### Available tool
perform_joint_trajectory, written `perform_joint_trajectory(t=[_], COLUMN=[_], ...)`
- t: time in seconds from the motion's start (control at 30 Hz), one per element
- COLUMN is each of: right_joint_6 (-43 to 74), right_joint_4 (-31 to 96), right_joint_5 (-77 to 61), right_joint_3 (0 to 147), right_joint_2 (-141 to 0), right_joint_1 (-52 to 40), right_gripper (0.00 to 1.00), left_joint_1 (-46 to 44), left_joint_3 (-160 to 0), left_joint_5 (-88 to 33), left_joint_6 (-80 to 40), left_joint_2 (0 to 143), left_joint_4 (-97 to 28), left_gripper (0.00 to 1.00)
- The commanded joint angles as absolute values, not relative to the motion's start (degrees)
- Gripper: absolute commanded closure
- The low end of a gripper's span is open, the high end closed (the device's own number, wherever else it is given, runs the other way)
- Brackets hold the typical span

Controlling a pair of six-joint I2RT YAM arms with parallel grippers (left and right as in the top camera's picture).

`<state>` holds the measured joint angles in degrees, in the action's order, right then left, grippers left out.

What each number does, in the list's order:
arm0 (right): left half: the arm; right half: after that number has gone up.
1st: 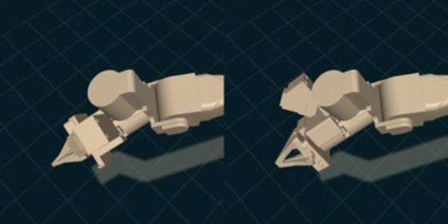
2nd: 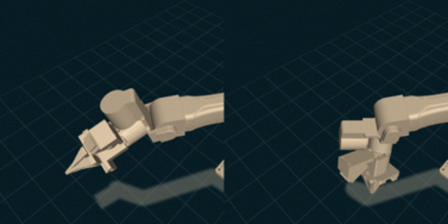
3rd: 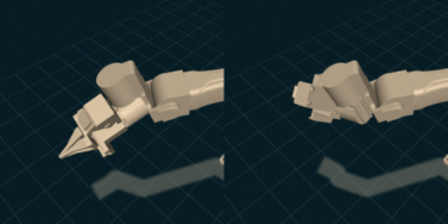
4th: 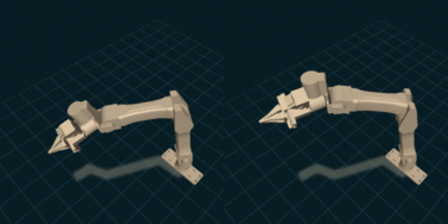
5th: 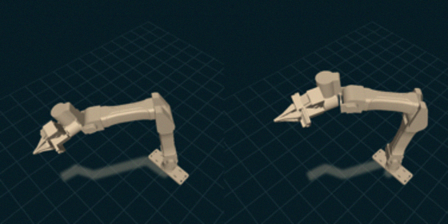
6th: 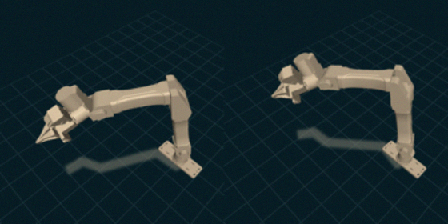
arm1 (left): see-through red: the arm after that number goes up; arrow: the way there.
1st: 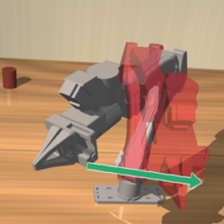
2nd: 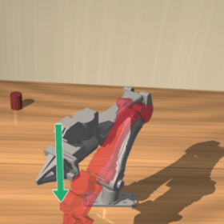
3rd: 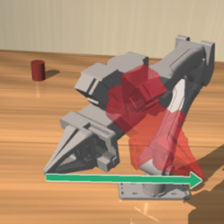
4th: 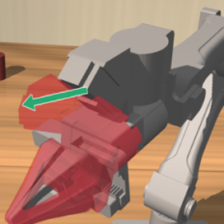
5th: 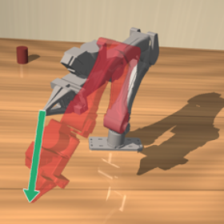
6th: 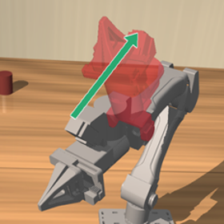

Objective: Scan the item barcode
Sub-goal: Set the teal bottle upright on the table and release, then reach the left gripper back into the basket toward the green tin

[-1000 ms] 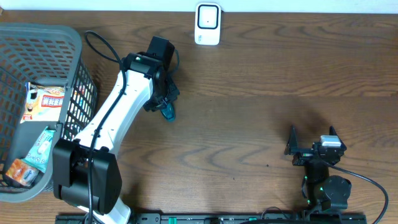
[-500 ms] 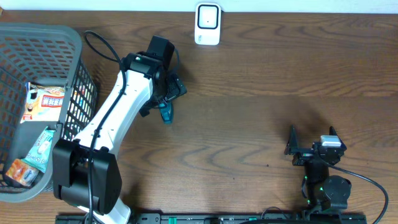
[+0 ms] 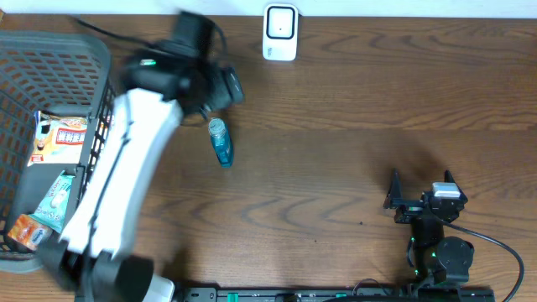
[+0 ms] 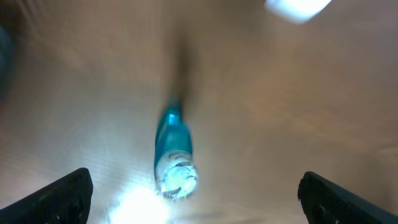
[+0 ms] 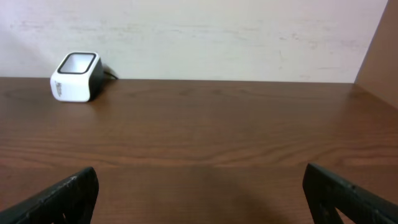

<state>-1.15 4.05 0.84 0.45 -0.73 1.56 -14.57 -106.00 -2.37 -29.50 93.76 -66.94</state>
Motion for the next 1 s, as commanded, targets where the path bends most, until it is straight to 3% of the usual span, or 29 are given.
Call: perform_joint_trajectory(t=[0.0,0.23,0.53,0.97], right_joint_6=[-2.00,-2.00,-2.00,-2.00], right_joint_4=[4.14,4.14,4.14,4.14], right_joint_5=[0.49,0.49,0.49,0.49], right_joint_3=[0.32,0.32,0.32,0.32], right_joint_2=[-0.43,-0.43,-0.43,-0.43], right_joint_1=[0.75,0.75,0.75,0.75], right_gripper=[0.01,0.01,0.01,0.01], left_joint_1=[-10.39,3.60,23.83,29.50], left_joint_3=[-113.32,-114.63,-109.10,-90.50], left_joint_5=[4.14,17.67,15.31,8.86], left_joint_6=[-25.98,-30.55,-56.77,-67.35], left_joint_2=[87.20,80.03,85.10,95.46], left_joint_4=[-67.70,-71.90,-87.96,-80.66], left_gripper=[0.02,0.02,0.02,0.02])
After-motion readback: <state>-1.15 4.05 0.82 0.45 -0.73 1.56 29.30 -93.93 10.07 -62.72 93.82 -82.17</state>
